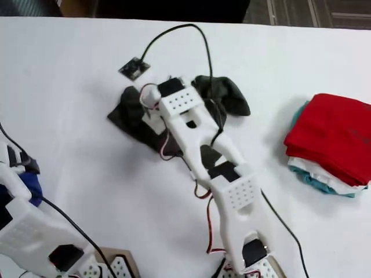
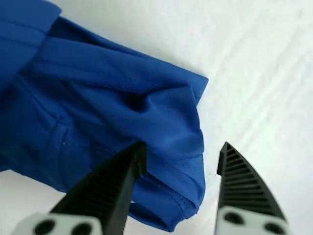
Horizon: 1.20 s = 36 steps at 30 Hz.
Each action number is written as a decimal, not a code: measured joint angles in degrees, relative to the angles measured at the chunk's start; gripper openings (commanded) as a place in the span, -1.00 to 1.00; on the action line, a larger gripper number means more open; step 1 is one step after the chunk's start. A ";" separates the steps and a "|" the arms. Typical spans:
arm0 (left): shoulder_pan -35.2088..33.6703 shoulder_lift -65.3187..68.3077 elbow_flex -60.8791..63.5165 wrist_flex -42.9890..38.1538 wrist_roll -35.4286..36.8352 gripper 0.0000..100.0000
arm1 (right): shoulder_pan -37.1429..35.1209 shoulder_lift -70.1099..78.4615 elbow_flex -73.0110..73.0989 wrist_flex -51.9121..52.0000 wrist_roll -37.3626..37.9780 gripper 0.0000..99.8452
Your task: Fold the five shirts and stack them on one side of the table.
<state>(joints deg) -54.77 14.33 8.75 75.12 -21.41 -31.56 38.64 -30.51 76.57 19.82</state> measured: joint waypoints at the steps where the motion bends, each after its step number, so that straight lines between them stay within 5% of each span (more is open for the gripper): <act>1: 0.00 0.00 0.00 0.00 0.00 -0.48 | 0.88 0.00 0.00 0.00 0.00 -0.80; 30: 0.00 0.00 0.00 0.00 0.00 -0.48 | 2.64 7.56 -4.13 0.00 -0.18 -0.68; 36: 0.00 0.00 0.00 0.00 0.00 -0.48 | 5.45 10.73 -8.00 0.00 3.78 -0.96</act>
<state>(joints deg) -54.77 14.33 8.75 75.12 -21.41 -26.11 49.36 -38.51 76.57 23.60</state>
